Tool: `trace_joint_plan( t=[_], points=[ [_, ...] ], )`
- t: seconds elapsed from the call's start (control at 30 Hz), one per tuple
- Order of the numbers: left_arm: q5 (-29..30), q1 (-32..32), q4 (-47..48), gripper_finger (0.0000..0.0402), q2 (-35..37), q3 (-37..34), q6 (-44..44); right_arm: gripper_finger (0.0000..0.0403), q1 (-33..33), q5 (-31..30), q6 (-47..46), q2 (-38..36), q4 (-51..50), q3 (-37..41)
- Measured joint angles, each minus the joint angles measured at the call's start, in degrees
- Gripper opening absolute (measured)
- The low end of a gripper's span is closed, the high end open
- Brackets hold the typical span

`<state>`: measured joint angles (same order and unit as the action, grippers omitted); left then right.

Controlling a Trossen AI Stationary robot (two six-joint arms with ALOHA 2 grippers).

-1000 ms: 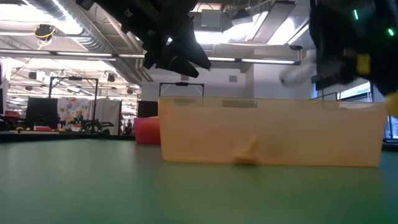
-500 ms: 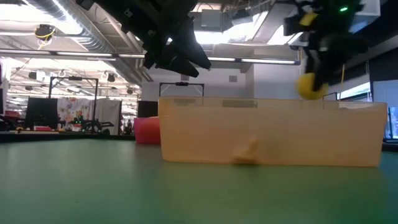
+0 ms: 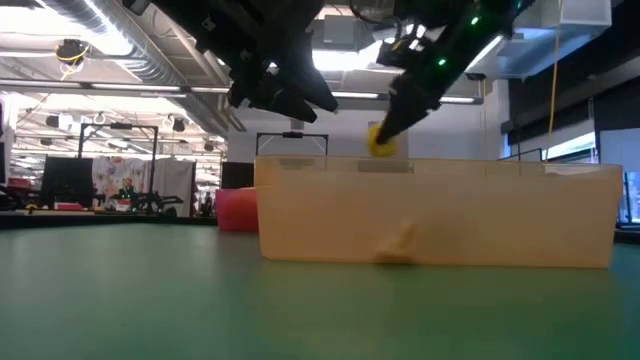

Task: Sort produce into baskets
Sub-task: Put the yellow lemon into the red bin

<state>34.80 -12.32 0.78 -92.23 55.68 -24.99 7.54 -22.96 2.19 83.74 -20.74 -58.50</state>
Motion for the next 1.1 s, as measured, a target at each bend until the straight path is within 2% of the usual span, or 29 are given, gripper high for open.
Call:
trace_joint_plan(
  t=[0.23, 0.57, 0.73, 0.87, 0.97, 1.1],
  points=[
    [4.2, 0.1, -0.2, 0.0225, 0.0, 0.0, 4.0, 0.0236, 9.4, 7.7, -0.1, 0.3, 17.2, 4.4],
    [5.0, 3.0, 0.2, 0.0225, 0.0, 0.0, 8.8, 0.0295, 13.3, 8.5, -0.4, 9.3, 32.9, 4.8],
    [5.0, 3.9, 0.2, 0.0225, 0.0, 0.0, 10.8, 0.0340, 13.2, 4.7, 1.0, 12.2, 32.7, 2.6],
    [5.0, 4.0, 0.2, 0.0225, 0.0, 0.0, 11.7, 0.0367, 13.1, 4.6, 3.3, 11.9, 32.1, 2.5],
    [5.0, 3.8, 0.2, 0.0225, 0.0, 0.0, 11.3, 0.0378, 13.1, 4.6, 6.5, 9.9, 29.0, 2.5],
    [4.9, 3.1, 0.2, 0.0225, 0.0, 0.0, 10.5, 0.0382, 11.2, 4.5, 7.1, 4.2, 19.0, 2.5]
  ],
)
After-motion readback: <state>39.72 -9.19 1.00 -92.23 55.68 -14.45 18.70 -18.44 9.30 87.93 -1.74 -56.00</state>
